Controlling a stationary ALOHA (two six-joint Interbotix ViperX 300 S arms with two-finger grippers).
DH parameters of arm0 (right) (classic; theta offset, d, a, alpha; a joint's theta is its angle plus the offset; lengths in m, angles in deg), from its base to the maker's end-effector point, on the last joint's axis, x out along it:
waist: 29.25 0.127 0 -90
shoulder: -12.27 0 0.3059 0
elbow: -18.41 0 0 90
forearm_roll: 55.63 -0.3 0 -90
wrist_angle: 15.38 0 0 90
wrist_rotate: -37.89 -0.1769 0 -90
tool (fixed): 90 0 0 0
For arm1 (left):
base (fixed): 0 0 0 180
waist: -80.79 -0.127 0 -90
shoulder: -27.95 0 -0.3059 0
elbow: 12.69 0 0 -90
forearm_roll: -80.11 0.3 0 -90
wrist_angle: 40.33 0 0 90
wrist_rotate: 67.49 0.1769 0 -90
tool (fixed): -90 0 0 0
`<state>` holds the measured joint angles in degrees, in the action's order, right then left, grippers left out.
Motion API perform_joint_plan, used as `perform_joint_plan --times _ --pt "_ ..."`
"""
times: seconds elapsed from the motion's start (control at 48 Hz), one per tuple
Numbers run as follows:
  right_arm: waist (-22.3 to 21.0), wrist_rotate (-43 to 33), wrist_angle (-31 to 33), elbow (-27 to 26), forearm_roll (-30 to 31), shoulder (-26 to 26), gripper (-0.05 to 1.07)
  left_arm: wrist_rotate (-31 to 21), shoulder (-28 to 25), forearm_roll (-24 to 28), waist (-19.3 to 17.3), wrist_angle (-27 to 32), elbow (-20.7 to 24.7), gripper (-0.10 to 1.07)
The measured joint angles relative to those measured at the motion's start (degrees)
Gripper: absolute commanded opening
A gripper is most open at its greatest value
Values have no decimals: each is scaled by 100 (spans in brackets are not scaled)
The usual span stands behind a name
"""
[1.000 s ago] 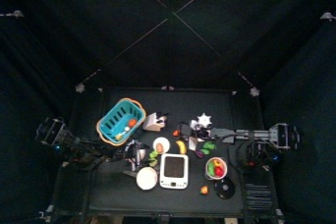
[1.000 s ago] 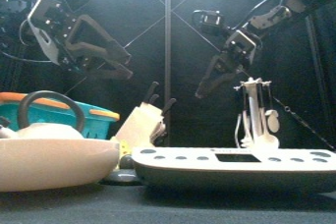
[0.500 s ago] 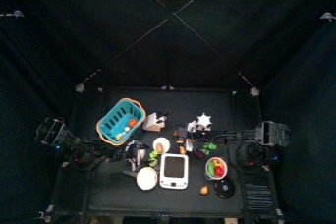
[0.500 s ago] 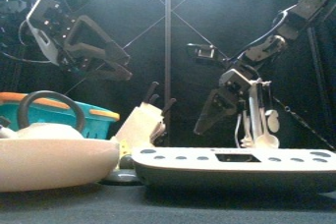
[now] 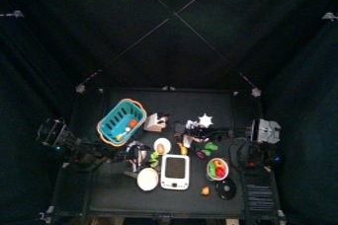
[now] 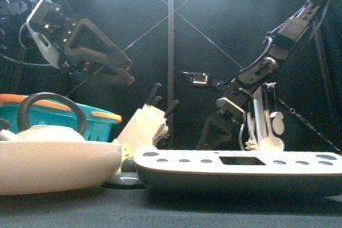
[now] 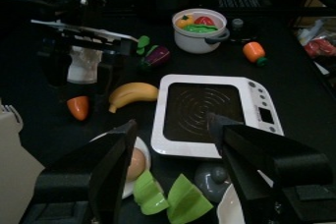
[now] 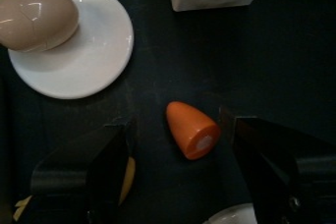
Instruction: Grab carrot bottom
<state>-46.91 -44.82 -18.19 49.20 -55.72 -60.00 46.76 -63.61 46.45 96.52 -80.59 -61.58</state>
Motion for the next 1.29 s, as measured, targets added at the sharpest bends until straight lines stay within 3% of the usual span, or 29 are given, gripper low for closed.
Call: perform_joint_plan --times 0.312,0.708,1.292 --pt "-141 0 62 -53 18 167 94 0 -9 0 0 -9 0 93" --pt "-114 0 88 -44 18 167 70 0 0 -9 0 0 0 93" --pt "264 0 396 -53 -9 -264 69 0 0 0 0 0 0 93"
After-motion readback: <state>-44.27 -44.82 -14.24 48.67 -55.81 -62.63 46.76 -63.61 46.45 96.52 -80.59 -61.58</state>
